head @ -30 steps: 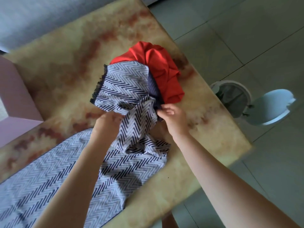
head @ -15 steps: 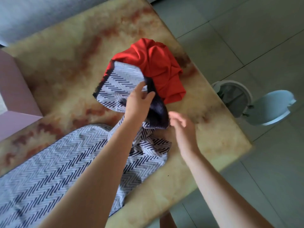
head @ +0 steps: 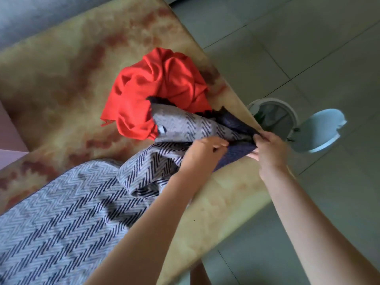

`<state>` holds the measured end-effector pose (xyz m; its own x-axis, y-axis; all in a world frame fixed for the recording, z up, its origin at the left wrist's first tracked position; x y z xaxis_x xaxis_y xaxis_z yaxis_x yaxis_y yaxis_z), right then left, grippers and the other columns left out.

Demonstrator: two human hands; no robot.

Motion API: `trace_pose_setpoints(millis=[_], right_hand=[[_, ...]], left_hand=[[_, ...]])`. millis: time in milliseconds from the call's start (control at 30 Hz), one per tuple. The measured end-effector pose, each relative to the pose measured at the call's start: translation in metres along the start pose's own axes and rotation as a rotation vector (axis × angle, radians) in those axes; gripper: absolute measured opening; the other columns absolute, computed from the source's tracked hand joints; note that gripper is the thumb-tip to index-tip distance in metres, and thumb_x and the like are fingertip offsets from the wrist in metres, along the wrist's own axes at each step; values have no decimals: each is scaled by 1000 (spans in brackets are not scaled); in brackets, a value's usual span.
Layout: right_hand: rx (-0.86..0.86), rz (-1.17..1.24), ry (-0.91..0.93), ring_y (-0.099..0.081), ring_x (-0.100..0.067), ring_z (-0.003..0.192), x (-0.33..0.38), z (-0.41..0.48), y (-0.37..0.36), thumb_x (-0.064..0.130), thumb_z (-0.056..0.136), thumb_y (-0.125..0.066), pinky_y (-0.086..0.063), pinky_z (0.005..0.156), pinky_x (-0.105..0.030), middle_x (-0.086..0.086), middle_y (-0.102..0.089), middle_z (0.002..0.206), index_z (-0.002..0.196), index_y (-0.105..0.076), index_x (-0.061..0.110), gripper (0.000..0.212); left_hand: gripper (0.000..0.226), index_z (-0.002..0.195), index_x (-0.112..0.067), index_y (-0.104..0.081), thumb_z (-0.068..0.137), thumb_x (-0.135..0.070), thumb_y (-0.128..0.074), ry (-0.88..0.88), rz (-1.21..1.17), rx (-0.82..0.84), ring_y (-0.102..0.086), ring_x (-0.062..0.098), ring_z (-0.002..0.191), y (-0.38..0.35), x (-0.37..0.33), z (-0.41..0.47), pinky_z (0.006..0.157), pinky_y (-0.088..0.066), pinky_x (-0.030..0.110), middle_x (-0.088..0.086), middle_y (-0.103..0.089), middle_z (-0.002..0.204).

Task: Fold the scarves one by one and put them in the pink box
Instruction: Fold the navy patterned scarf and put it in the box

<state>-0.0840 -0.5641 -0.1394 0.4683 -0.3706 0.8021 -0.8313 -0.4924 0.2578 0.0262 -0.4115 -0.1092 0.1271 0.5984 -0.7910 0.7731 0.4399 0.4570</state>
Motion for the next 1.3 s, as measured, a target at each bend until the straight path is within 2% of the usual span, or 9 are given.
trace_pose_setpoints(millis=[167, 267, 567, 733, 867, 1000, 1100, 1167, 1300], right_hand=[[-193, 117, -152, -63, -25, 75, -43, 5, 51, 2, 94, -44, -59, 72, -41, -14, -62, 99, 95, -61, 16, 22], [-94, 91, -200, -64, -24, 74, -58, 4, 52, 4, 91, -51, -60, 58, -30, -17, -62, 100, 111, -59, 8, 22], [-27, -88, -245, -59, -18, 59, -59, 9, 47, 15, 80, -73, -53, 43, -21, -10, -63, 81, 79, -60, 12, 14], [-42, -166, -127, -56, -7, 32, -44, 22, 71, 12, 93, -56, -39, 31, -15, -15, -62, 82, 94, -57, 7, 4], [-121, 3, -99, -60, -7, 36, -20, 37, 105, 13, 98, -47, -38, 32, -14, -10, -62, 90, 84, -51, 14, 14], [-97, 219, -190, -67, -12, 62, -23, 38, 113, 20, 97, -51, -55, 46, -24, -9, -59, 109, 108, -53, 10, 15], [-25, 206, -279, -64, -20, 79, -48, 24, 92, 26, 93, -58, -59, 54, -30, -11, -58, 118, 129, -49, 6, 41], [-107, 202, -216, -63, -19, 79, -53, 13, 82, 20, 92, -61, -58, 53, -28, -15, -57, 120, 126, -49, 4, 40], [-186, 146, -122, -64, -24, 85, -54, -7, 52, 16, 88, -65, -55, 50, -25, -20, -56, 117, 107, -54, 8, 23]], left_hand=[[20, 101, -10, -67, 83, -8, -60, 58, 254, -587, -55, 37, 100, 88, 21, -5, 89, -40, 41, 18, -61, 104], [33, 116, -8, -59, 86, -19, -63, 280, 234, -427, -53, 35, 111, 89, 48, 10, 95, -38, 39, 19, -61, 115], [53, 121, -1, -55, 83, -35, -68, 361, 281, -184, -54, 32, 116, 49, 47, 69, 90, -41, 34, 18, -61, 122], [25, 104, -7, -66, 90, -27, -59, 137, 326, -206, -65, 25, 93, 48, -14, 95, 74, -48, 30, 18, -66, 102], [4, 95, -9, -51, 96, -12, -49, 90, -171, -134, -61, 1, 42, 35, -59, 129, 37, -45, 17, 16, -59, 90], [25, 118, -8, -52, 93, -5, -52, 60, -266, -99, -62, 3, 46, 14, -89, 152, 44, -55, 26, 11, -58, 99], [36, 124, -9, -52, 89, -15, -55, 89, 113, -108, -70, 18, 78, 10, -71, 155, 69, -59, 36, 12, -63, 111], [31, 118, -11, -60, 88, -18, -54, 134, 428, -115, -63, 29, 105, 19, -48, 148, 92, -51, 39, 12, -64, 117], [29, 114, -12, -62, 90, -28, -56, 217, 660, -18, -55, 32, 117, 35, 1, 124, 100, -44, 40, 13, -61, 123]])
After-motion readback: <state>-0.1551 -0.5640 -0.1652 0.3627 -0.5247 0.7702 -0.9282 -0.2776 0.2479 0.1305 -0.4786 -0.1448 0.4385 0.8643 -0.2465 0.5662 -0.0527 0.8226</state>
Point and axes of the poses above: each hand's wrist, its own z-axis towards the middle knuckle, its own y-axis out of the back of the hand, x = y × z, the point moved 8 cm from there along z, towards the middle knuckle
